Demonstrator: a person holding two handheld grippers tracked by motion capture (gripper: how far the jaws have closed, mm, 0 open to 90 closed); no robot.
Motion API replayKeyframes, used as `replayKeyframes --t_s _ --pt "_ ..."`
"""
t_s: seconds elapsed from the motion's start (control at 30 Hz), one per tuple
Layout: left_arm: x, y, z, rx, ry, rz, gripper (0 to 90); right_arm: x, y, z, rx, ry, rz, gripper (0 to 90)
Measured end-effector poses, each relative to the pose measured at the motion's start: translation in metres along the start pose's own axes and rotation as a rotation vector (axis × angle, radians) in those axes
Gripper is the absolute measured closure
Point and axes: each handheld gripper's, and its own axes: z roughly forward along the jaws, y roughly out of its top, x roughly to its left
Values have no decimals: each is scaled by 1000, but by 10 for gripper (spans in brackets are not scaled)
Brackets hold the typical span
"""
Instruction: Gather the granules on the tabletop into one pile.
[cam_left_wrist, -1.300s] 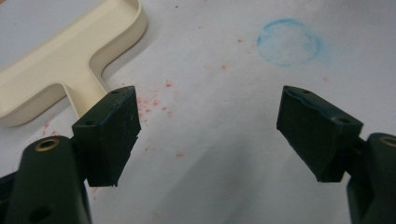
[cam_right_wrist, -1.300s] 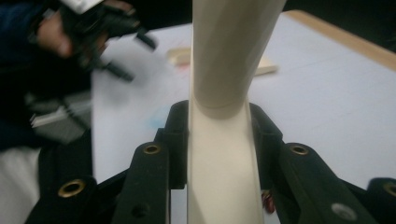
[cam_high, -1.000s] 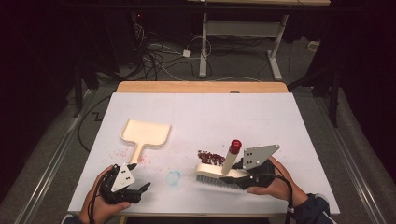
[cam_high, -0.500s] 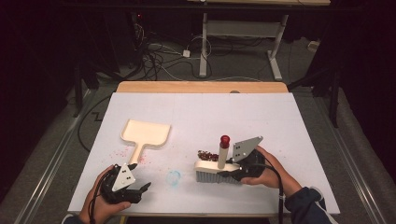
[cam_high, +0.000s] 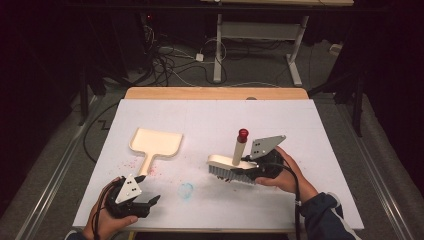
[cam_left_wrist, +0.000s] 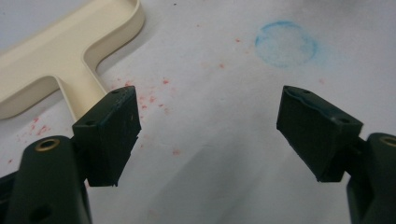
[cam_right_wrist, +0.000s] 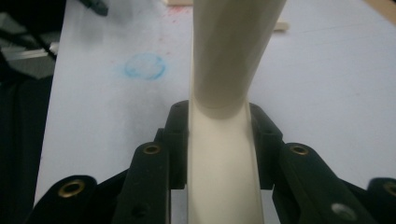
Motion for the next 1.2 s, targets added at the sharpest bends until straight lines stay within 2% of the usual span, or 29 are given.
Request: replayKeyframes --t_s 0.07,0.13,0.3,0.33,0.43,0.6,0.63,0.7,0.8,0.87,0.93,1.0,1.17,1.2 --pt "0 0 -1 -4 6 1 208 4 -1 -6 -5 -71 40 676" --pt "0 1 -2 -8 11 0 208 9 -3 -11 6 -183 69 676" --pt "-1 2 -1 -8 15 11 207 19 -11 -15 -24 -346 195 676" --pt "-1 2 -1 -7 16 14 207 20 -12 -15 -33 -372 219 676" --pt "-1 3 -1 -7 15 16 207 21 -15 -14 -34 -459 250 676" --pt "-1 4 0 -5 14 21 207 18 -21 4 39 -563 336 677" --pt "-1 4 0 -6 14 21 207 19 -21 8 53 -583 330 676" --pt "-1 4 1 -5 12 19 207 22 -18 14 53 -611 326 677" --pt "-2 4 1 -4 12 20 207 28 -11 25 51 -616 332 677" --pt "-2 4 1 -5 12 21 207 33 -6 32 67 -623 309 676" --pt "-2 4 1 -3 12 22 207 36 -1 39 53 -611 320 676" --pt "-2 4 1 -4 12 21 207 38 2 44 46 -622 324 676" --pt "-1 3 1 -3 10 22 207 40 6 49 33 -612 316 676" --pt "-1 3 1 -3 9 21 207 40 6 49 29 -614 330 676"
